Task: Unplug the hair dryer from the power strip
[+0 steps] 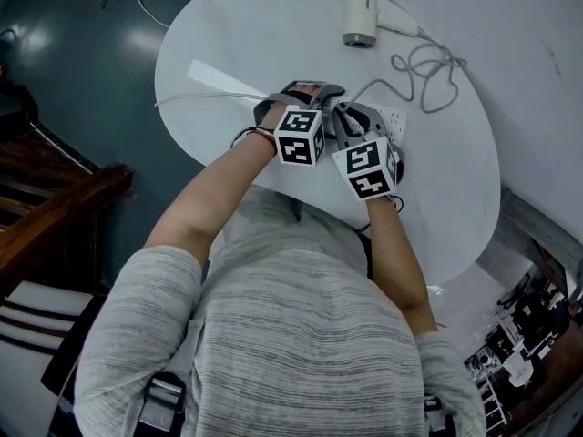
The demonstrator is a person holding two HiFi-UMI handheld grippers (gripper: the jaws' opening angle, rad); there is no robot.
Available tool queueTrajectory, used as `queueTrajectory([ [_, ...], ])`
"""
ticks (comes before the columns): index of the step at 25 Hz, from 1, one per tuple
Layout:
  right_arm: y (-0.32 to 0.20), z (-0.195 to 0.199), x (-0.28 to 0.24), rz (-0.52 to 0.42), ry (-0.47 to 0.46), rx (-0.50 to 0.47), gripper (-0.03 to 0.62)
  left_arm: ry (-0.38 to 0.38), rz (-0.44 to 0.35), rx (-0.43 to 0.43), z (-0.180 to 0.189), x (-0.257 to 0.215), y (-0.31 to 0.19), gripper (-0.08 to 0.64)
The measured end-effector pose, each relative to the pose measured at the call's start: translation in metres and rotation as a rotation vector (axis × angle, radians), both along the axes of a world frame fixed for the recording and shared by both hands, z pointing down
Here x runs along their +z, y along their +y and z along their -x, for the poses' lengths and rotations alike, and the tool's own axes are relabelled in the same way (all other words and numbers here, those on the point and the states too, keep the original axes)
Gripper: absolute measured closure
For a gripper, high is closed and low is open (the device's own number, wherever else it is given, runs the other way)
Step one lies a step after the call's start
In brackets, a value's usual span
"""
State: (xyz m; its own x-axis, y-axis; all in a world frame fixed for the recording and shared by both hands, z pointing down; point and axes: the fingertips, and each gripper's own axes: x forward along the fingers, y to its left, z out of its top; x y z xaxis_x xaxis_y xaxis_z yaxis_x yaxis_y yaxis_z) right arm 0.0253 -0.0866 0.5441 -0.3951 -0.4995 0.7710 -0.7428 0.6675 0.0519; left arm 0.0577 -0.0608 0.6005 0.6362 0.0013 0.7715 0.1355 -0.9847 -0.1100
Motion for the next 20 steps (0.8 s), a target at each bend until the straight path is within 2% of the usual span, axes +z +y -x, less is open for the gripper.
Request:
queueTrajectory([
  [3, 0.004, 0.0, 0.001, 0.001, 0.014, -0.003, 0.54, 0.0, -0.001, 0.005, 0.0, 0.0, 0.002, 0.1],
  [9, -0.006, -0.001, 0.0, 0.055, -0.048, 0.037, 0.54, -0.005, 0.0, -0.003, -0.001, 0.0, 0.001, 0.1],
  [14, 0.004, -0.001, -0.001, 0.009, 0.025, 0.028, 0.541, -0.001, -0.001, 0.005, -0.002, -0.005, 0.002, 0.1],
  [20, -0.007, 0.0, -0.002, 0.063, -0.048, 0.032, 0.541, 0.006, -0.002, -0.004, -0.001, -0.006, 0.001, 0.1],
])
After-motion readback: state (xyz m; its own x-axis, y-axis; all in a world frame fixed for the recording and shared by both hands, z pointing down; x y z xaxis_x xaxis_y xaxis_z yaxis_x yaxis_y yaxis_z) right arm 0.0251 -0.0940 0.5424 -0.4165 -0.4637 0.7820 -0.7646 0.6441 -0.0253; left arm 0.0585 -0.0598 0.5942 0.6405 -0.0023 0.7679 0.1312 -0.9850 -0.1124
